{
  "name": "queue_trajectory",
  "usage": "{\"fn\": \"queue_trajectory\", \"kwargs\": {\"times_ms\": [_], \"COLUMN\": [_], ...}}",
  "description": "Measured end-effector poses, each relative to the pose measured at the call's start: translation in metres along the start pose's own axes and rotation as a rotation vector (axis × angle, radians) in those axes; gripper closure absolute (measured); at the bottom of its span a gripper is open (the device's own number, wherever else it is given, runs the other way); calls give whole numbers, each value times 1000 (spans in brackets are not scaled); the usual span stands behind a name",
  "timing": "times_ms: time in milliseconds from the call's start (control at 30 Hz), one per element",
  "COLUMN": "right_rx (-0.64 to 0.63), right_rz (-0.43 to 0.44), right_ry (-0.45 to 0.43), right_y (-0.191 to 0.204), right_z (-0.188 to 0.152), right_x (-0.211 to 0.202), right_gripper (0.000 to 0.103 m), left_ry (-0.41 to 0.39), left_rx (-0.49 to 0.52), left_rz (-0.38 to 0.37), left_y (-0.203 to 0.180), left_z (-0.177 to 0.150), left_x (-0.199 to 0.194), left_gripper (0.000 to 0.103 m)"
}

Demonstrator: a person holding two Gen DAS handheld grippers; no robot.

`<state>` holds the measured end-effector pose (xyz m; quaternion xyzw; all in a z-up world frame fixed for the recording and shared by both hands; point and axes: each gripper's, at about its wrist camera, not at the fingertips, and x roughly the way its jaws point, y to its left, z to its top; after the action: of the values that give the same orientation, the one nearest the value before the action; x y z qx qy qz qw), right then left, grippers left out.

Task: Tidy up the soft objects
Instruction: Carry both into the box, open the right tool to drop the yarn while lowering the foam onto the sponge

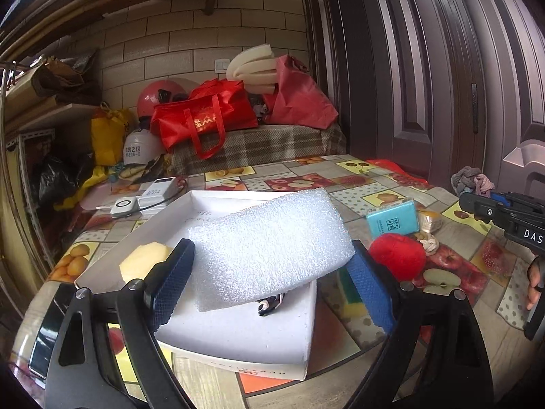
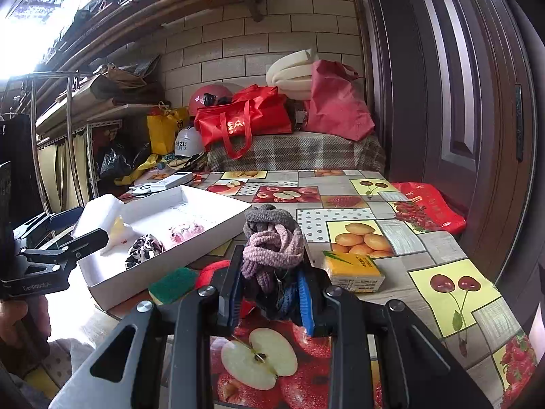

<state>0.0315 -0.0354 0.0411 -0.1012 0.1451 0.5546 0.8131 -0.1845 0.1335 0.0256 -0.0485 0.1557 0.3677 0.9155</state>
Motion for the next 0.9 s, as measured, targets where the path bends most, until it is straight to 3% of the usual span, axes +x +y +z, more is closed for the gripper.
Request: {"fn": "queue_trajectory", "kwargs": {"times_ms": [400, 633, 800, 900], "right_rx": [-24, -80, -158, -174], "right_rz": [48, 83, 170, 267], "right_ry": [79, 81, 88, 127], "right_y": [24, 53, 82, 97], "right_z": [1, 3, 5, 6], "right_x": [34, 57, 68, 80], "right_gripper": [76, 76, 75, 75], "left_ry": [-9, -9, -10, -12], "left_rx": [-88, -118, -137, -150], "left_rz": [185, 234, 272, 296], "left_y": [67, 84, 93, 98], "left_z": [-5, -6, -4, -3], "left_x": [13, 18, 24, 29], "left_gripper": [13, 13, 12, 12]}}
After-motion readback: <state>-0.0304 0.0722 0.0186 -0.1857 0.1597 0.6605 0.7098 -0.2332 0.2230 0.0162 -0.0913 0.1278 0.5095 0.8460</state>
